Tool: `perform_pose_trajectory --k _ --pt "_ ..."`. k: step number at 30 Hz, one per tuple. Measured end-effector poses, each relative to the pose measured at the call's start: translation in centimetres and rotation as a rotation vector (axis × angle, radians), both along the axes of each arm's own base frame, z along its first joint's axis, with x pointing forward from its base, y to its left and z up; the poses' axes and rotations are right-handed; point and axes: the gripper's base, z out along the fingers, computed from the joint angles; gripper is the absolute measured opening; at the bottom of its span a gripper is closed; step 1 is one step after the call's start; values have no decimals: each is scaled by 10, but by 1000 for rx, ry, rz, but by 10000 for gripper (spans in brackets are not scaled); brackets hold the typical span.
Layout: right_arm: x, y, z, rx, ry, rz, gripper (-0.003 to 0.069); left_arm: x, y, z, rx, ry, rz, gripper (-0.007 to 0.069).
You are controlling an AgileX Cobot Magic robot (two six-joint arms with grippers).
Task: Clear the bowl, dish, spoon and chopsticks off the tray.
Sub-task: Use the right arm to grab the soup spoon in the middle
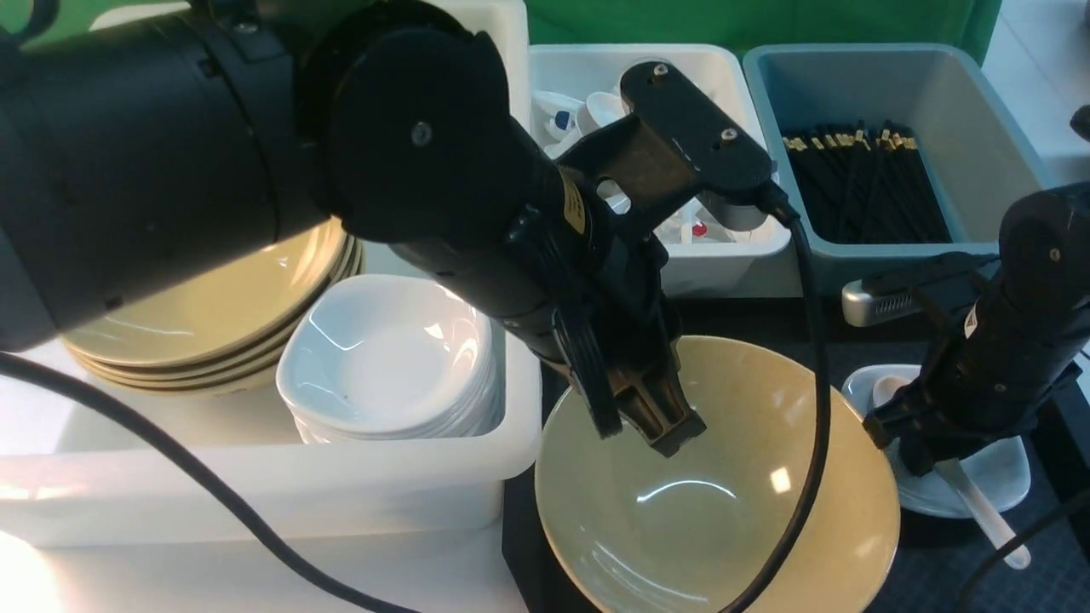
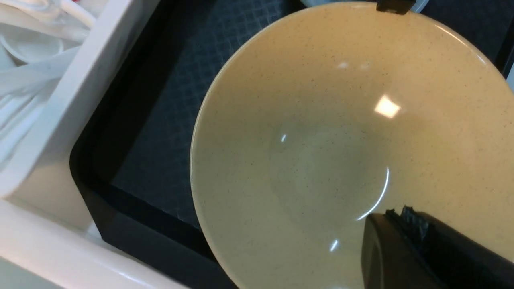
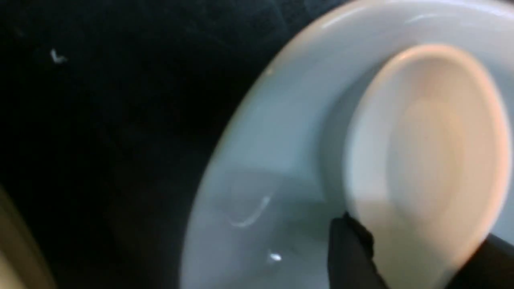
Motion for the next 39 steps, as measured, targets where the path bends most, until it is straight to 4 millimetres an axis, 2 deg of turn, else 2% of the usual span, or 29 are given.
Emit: perform_pose_trajectory --k 1,2,3,4,6,9,10,12,16,18,21,28,32,34,36,37,39 --pt "1 -1 6 -8 -5 5 286 0 1 0 10 -7 -1 -15" --pt "2 -1 13 -15 -13 12 232 0 3 1 19 -12 3 -15" --pt "3 -1 28 -18 -36 20 133 0 8 4 28 -16 17 -15" --pt "4 -1 33 -18 -47 22 123 -1 9 6 28 -15 20 -15" --pt "7 -1 66 -12 -122 43 50 -2 24 14 28 -20 59 -15" --pt "14 4 105 6 -242 64 36 -10 48 26 7 -35 108 -15" --pt "21 9 125 19 -315 82 36 -14 58 28 -2 -41 127 -15" --pt "31 15 149 35 -409 106 36 -24 77 28 -17 -38 167 -15" --pt "46 21 168 35 -445 121 36 -41 101 17 -37 -28 219 -15" --pt "45 20 164 7 -374 144 36 -47 107 14 -51 -32 226 -15" --pt "33 16 149 -28 -226 161 42 -55 111 4 -75 -10 238 -15" --pt "-12 7 104 -40 -71 150 114 -55 109 4 -114 -21 232 -15" --pt "-32 2 65 -45 0 135 269 -52 107 6 -135 -62 214 -15" --pt "-36 1 51 -41 5 129 351 -52 107 7 -140 -67 212 -15" --pt "-38 1 44 -40 13 125 394 -52 107 7 -140 -67 212 -15" --pt "-40 1 33 -41 31 120 449 -52 107 7 -141 -67 212 -15" --pt "-39 1 20 -47 36 124 513 -52 106 7 -144 -66 211 -15"
